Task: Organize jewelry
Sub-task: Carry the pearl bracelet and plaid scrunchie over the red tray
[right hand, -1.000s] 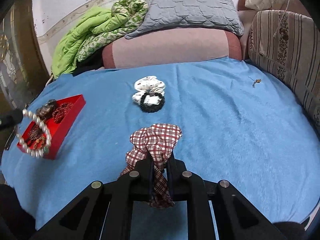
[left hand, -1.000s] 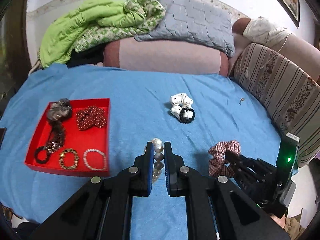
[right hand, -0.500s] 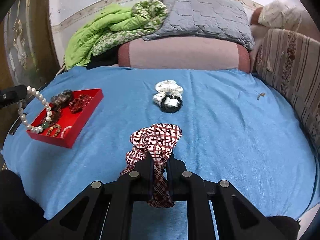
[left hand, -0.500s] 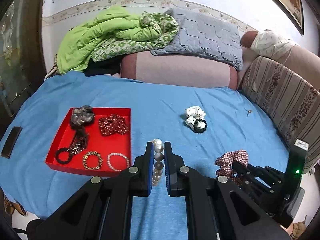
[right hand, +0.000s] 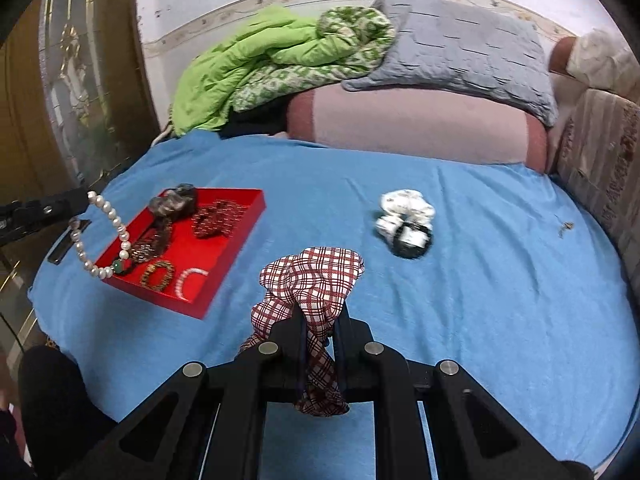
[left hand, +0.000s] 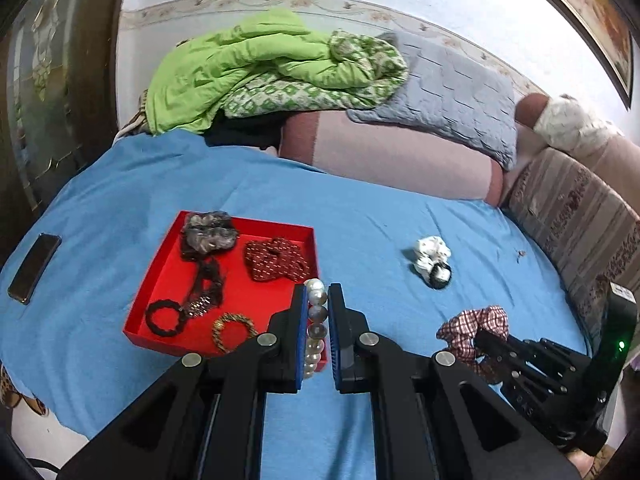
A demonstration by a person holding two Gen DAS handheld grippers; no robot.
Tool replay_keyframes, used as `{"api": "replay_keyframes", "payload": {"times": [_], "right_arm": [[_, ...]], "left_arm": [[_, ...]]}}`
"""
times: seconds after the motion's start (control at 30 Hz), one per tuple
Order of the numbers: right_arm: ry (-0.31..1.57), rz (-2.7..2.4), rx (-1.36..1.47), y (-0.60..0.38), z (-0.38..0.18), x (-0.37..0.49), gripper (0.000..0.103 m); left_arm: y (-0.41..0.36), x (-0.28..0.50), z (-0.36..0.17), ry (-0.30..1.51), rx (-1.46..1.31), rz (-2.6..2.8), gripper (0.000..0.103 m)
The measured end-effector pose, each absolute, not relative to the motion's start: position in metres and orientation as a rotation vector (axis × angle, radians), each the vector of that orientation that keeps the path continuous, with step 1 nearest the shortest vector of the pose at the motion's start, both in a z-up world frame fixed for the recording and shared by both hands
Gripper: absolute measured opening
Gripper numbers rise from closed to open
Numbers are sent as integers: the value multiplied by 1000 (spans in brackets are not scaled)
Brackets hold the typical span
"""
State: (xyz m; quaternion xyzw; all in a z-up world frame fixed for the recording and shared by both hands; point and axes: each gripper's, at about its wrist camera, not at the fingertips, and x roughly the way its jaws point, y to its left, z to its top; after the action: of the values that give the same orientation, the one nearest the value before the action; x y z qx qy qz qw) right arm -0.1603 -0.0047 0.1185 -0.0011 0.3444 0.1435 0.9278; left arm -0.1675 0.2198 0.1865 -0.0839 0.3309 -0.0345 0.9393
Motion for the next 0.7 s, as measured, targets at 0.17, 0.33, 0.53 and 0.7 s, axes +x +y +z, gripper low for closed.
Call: {"api": "replay_keyframes", "payload": {"times": [0.17, 0.33, 0.53, 0.7], "right_arm": [[712, 359, -2, 25, 125, -145, 13], [717, 435, -20, 60, 127, -130, 13], [745, 488, -41, 98, 119, -106, 13], [786, 503, -27, 121, 106, -80, 13]], "left_arm": [[242, -146, 181, 688, -192, -59, 9], [263, -117, 163, 737, -238, -66, 9], [278, -89, 141, 774, -268, -86, 9], [294, -61, 120, 806, -290, -87, 9]]}}
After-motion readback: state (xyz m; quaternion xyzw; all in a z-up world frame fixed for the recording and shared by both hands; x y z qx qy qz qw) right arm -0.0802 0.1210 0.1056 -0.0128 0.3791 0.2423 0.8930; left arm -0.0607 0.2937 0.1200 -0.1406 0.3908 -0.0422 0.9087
